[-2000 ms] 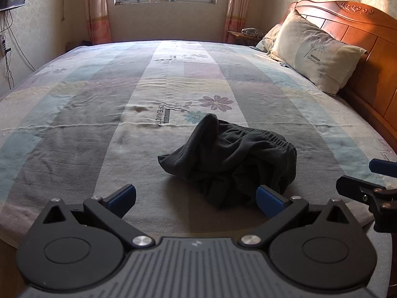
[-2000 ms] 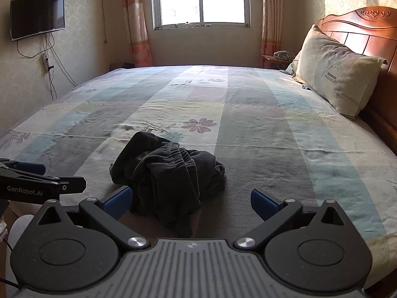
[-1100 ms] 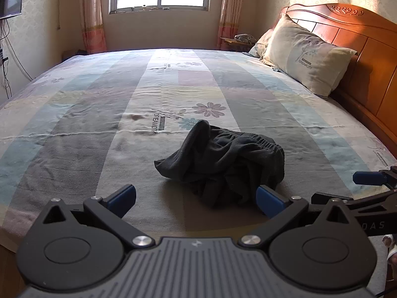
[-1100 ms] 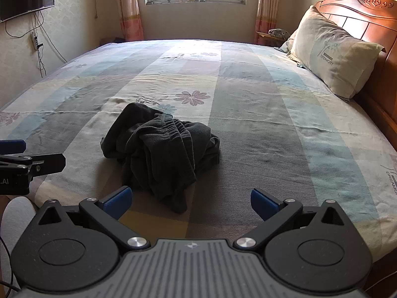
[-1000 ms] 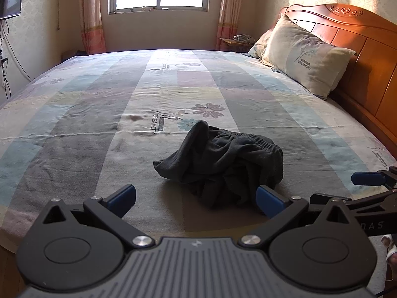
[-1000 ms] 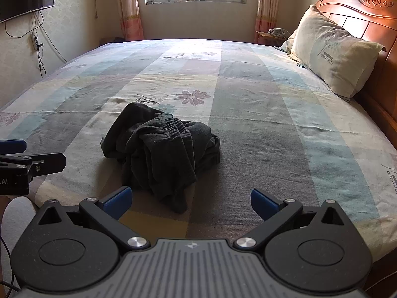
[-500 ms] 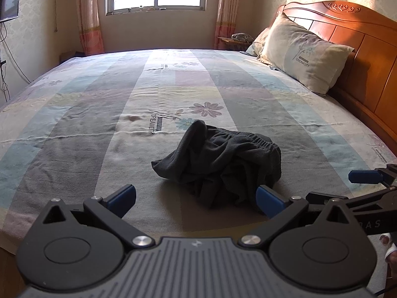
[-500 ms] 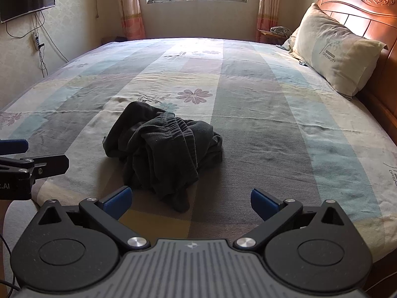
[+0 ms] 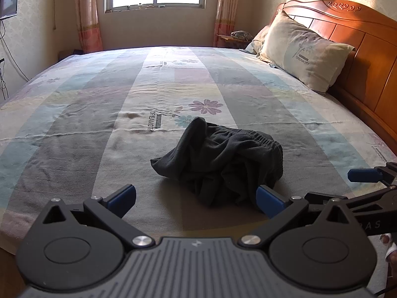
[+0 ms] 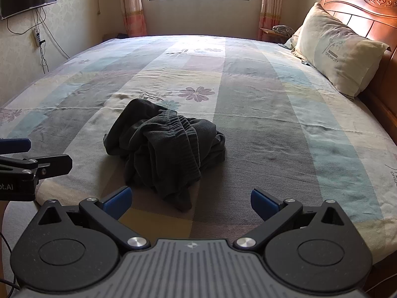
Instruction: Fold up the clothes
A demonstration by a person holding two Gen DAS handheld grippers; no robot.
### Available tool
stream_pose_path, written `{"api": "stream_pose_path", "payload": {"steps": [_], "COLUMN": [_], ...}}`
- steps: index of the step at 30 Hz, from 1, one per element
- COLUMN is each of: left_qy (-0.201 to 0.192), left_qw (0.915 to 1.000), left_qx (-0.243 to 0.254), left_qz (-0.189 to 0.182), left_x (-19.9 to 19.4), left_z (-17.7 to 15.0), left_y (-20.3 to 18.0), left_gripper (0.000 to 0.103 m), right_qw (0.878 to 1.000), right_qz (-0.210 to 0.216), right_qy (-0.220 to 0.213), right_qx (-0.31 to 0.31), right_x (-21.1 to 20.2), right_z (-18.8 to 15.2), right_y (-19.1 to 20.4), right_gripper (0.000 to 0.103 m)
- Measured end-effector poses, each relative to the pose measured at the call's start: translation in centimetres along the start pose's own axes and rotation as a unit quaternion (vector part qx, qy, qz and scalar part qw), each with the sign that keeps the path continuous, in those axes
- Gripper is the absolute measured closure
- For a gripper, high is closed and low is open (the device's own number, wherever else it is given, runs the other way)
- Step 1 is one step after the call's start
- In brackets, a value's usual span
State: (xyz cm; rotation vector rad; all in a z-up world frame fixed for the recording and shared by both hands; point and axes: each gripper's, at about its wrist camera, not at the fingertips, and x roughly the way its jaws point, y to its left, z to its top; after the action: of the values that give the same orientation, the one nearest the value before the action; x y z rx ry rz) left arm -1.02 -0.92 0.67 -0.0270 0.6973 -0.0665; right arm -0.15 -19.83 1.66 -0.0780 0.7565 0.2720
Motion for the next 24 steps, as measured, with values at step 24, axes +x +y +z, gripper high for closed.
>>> {"api": "stream_pose_path", "payload": {"steps": [24], "left_qy": [0.016], "left_qw": [0.9999], "left_qx": [0.007], "left_qz": [-0.003], "left_x": [3.4], "left_z": [1.1], "left_y": [0.3], "left_gripper": [0.001], "right_qw": [1.0], "right_qz": [0.009], "right_qy": [0.024], "right_qx": [0.0], "right_x": [3.6], "right_z": [0.9], "right_y": [-0.6], "right_gripper": [0.0]}}
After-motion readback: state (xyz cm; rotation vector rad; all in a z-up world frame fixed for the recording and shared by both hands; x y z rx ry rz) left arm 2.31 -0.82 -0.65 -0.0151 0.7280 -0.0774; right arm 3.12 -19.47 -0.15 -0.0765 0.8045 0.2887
